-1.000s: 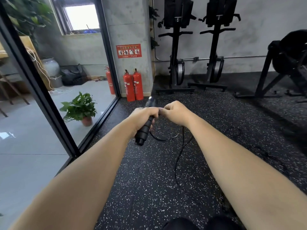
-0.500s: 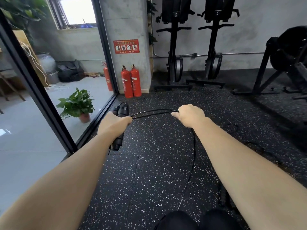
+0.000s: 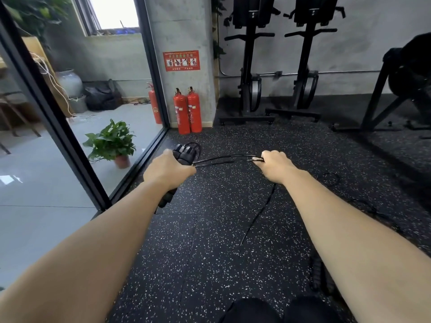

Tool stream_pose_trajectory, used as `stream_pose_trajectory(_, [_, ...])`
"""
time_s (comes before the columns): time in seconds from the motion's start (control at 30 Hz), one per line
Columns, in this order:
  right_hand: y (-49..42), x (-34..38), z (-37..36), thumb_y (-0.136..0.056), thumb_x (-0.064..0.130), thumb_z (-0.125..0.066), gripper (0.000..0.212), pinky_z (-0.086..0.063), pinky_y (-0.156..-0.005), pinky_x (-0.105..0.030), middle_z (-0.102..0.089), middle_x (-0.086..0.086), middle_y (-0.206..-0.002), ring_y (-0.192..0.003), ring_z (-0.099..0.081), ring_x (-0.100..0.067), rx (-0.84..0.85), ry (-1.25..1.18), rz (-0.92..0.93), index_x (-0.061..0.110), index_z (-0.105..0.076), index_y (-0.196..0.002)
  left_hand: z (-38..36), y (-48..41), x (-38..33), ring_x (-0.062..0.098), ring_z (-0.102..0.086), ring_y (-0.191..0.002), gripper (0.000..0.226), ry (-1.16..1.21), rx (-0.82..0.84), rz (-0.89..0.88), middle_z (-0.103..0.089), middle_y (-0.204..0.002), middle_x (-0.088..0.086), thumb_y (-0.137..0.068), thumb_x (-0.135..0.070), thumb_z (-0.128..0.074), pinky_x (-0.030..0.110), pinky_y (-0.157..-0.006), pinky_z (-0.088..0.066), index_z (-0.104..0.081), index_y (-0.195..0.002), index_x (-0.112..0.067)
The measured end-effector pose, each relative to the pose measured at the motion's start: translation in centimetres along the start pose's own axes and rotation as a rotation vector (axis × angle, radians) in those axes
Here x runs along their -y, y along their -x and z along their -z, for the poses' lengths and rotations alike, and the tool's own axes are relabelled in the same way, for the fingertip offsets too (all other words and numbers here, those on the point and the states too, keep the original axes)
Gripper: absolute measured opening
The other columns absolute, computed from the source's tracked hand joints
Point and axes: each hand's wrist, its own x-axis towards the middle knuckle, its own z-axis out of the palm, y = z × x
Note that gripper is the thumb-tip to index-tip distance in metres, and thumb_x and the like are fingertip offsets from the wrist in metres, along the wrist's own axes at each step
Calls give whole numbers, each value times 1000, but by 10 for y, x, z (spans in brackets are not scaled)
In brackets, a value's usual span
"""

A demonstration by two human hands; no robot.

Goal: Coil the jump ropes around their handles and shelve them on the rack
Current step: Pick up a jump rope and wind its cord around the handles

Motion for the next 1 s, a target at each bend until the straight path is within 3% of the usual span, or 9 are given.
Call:
stream_pose_trajectory(0.17, [-9, -19, -19, -97, 21, -47, 29, -41, -96, -45, -48, -15, -128, -120, -39, -33, 125, 142, -106, 13, -50, -125, -2, -6, -4, 18, -61, -74, 41, -53, 200, -45, -63, -82, 0, -62, -43, -71, 29, -65, -47, -53, -92, -21])
stream_pose_trajectory(0.27, [-12, -26, -29, -95, 13, -45, 29, -38, -101, -44, -47, -13, -130, -125, -36, -32, 154, 182, -92, 14, -52, -124, -5, -6, -13, 21, -63, -77, 50, -134, 343, -89, -64, -84, 2, -52, -48, -69, 33, -70, -51, -54, -90, -20])
stream_pose_trajectory(0.4, [-19, -35, -40, -93, 8, -46, 29, -38, -100, -41, -47, -10, -130, -123, -36, -28, 149, 276, -70, 17, -57, -119, -18, -13, -23, 22, -65, -79, 60, -151, 439, -160, -66, -85, 2, -38, -51, -64, 37, -74, -54, -55, -89, -20])
stream_pose_trajectory(0.6, [-28, -43, -39, -93, 7, -49, 34, -43, -94, -40, -50, -12, -128, -121, -41, -29, 92, 228, -73, 11, -49, -127, -33, -17, -38, 19, -59, -72, 38, -170, 512, -206, -61, -82, -1, -59, -39, -73, 33, -66, -48, -51, -87, -23])
stream_pose_trajectory(0.7, [-27, -37, -37, -93, 7, -48, 31, -45, -90, -39, -54, -11, -124, -117, -46, -28, 87, 118, -69, 13, -54, -123, -36, -16, -41, 20, -58, -72, 39, -243, 511, -236, -61, -84, 0, -60, -38, -72, 33, -67, -48, -50, -87, -22])
stream_pose_trajectory(0.83, [-17, -17, -35, -95, 13, -42, 22, -45, -69, -34, -64, -6, -100, -87, -59, -25, 49, -208, -25, 15, -63, -102, -37, -8, -41, 19, -58, -73, 37, -323, 534, -279, -61, -86, -1, -64, -36, -75, 32, -66, -47, -47, -86, -26])
stream_pose_trajectory(0.9, [-9, -6, -36, -95, 20, -45, 24, -43, -63, -34, -65, -9, -85, -75, -55, -23, 43, -366, 28, 7, -65, -94, -34, 0, -42, 18, -56, -70, 37, -294, 534, -301, -60, -83, -2, -63, -33, -75, 30, -64, -45, -46, -84, -27])
stream_pose_trajectory(1.0, [14, 10, -36, -96, 27, -48, 36, -30, -57, -31, -50, -5, -64, -60, -42, -15, 83, -624, 76, -1, -63, -81, -27, 13, -44, 18, -57, -69, 38, -231, 546, -317, -61, -82, -1, -63, -28, -76, 31, -64, -47, -47, -87, -26])
